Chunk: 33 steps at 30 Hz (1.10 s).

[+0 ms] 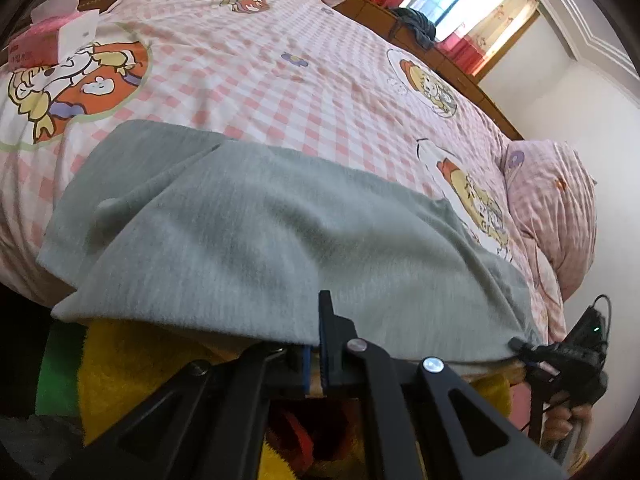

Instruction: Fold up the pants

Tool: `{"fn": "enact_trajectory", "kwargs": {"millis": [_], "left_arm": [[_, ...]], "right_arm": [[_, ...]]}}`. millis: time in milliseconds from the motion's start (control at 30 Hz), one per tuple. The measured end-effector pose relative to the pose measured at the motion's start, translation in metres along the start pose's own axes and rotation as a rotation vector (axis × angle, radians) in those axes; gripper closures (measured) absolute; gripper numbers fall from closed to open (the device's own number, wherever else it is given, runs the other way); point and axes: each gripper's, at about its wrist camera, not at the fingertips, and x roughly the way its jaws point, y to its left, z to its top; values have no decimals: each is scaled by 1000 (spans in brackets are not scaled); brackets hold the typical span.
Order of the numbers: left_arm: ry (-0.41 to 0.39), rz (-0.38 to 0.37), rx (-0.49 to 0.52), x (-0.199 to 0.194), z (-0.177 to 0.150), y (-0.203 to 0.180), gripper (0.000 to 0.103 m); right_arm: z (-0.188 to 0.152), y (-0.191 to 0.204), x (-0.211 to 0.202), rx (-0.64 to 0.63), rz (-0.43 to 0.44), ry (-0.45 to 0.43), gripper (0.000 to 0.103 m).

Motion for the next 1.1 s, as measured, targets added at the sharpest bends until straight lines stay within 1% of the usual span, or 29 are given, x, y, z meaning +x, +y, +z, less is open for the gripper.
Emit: {"fn": "enact_trajectory", "kwargs": {"millis": [100,167,233,300,333,367,433,467,500,533,567,633,700,833,933,1033,1100], "left_arm": [[16,2,0,-1,-6,4,100],[36,3,-14,3,-10,10,100],[69,23,-23,10,-13,15,100],[96,47,-26,15,-15,20,99],[101,65,-25,15,-16,21,99],[100,66,-23,13,-17,23,98],[85,72,0,1,-18,23,95],[79,80,12,-4,-19,24,87],[68,93,28,-14,-20,26,78],[60,98,35,-20,-21,28,74],[47,104,41,-30,-21,30,71],[21,118,43,-48,-20,36,70],[-6,138,37,-60,-17,41,66],[-74,163,-11,-77,-1,55,62],[-83,198,-38,-73,14,66,62],[-80,194,-70,-62,28,78,62],[-64,199,-73,-50,36,82,62]], "right_arm": [[1,2,-20,-51,-14,-32,100],[0,4,-25,-86,-28,-29,100],[-3,7,-20,-139,-101,-10,100],[-6,6,-7,-177,-174,31,99],[-7,6,0,-188,-208,57,99],[-9,4,3,-195,-232,73,99],[-11,7,6,-210,-262,93,98],[-13,11,4,-227,-271,97,98],[-14,15,2,-248,-278,98,95],[-17,22,-1,-285,-291,98,91],[-20,30,-4,-324,-304,93,89],[-27,49,-12,-424,-334,84,87],[-31,64,-13,-490,-348,85,86],[-34,92,0,-559,-334,106,79],[-34,104,18,-601,-373,109,79],[-35,115,38,-626,-389,120,79],[-36,117,50,-635,-426,111,79]]}}
